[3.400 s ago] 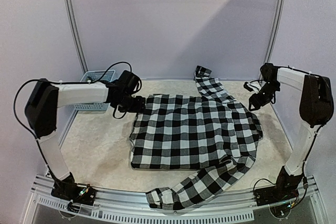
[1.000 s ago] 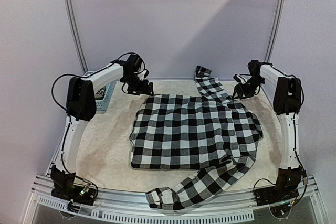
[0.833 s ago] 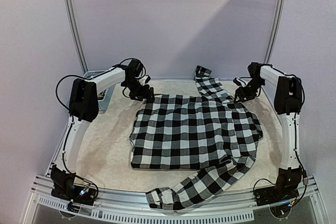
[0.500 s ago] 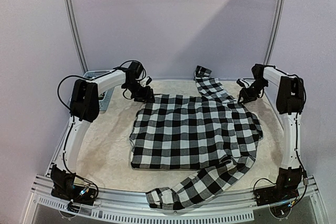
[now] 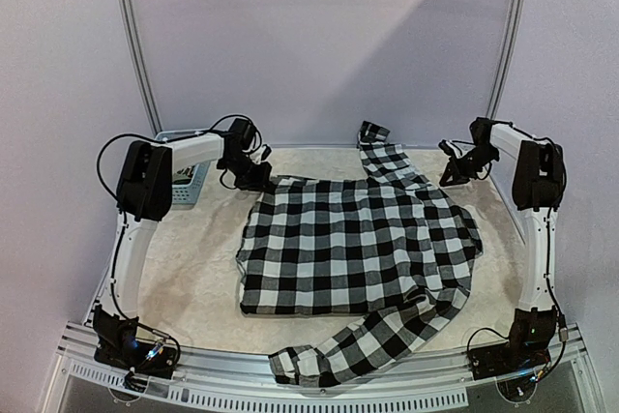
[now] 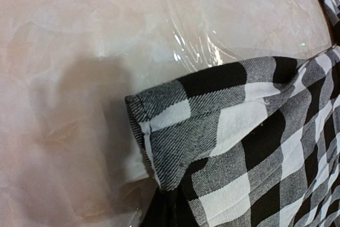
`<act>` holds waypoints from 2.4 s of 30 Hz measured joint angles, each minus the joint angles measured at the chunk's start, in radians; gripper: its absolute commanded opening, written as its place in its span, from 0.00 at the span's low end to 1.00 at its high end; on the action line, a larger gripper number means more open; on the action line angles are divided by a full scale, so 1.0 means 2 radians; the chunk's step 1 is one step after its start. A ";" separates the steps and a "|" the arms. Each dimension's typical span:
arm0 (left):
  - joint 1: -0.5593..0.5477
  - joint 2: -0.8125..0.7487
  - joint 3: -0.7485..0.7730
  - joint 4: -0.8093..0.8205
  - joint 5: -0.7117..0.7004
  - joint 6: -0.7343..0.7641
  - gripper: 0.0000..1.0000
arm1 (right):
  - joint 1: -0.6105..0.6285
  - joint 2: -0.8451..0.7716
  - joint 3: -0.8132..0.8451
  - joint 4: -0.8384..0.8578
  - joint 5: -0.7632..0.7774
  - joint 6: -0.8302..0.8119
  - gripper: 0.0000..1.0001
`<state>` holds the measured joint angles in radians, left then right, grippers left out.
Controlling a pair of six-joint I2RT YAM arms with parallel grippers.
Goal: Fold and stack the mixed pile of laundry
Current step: Flatten out the crumpled shirt at the center of the board.
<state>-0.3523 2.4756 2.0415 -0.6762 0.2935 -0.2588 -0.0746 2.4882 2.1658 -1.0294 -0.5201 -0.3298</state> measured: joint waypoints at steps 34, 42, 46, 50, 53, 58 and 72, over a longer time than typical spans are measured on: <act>-0.167 -0.400 -0.258 -0.070 -0.158 0.103 0.64 | 0.001 -0.406 -0.427 -0.021 0.022 -0.227 0.57; -0.254 -0.377 -0.326 -0.119 -0.154 0.134 0.58 | 0.051 -0.496 -0.573 -0.028 0.034 -0.322 0.49; -0.261 -0.376 -0.356 -0.114 -0.131 0.122 0.53 | 0.063 -0.497 -0.598 -0.014 0.047 -0.334 0.42; -0.262 -0.373 -0.388 -0.109 -0.122 0.108 0.49 | 0.064 -0.490 -0.603 0.012 0.058 -0.333 0.39; -0.262 -0.362 -0.406 -0.109 -0.120 0.101 0.48 | 0.074 -0.483 -0.616 0.034 0.072 -0.332 0.38; -0.262 -0.325 -0.413 -0.109 -0.131 0.096 0.48 | 0.094 -0.468 -0.641 0.062 0.103 -0.333 0.37; -0.191 -0.265 -0.382 -0.108 -0.185 0.090 0.49 | 0.101 -0.432 -0.640 0.103 0.175 -0.321 0.40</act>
<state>-0.7334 1.9465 1.2778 -0.8928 -0.0769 -0.0792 0.1284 1.6249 0.8852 -0.8230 -0.1707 -0.9726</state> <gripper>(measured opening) 0.467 0.391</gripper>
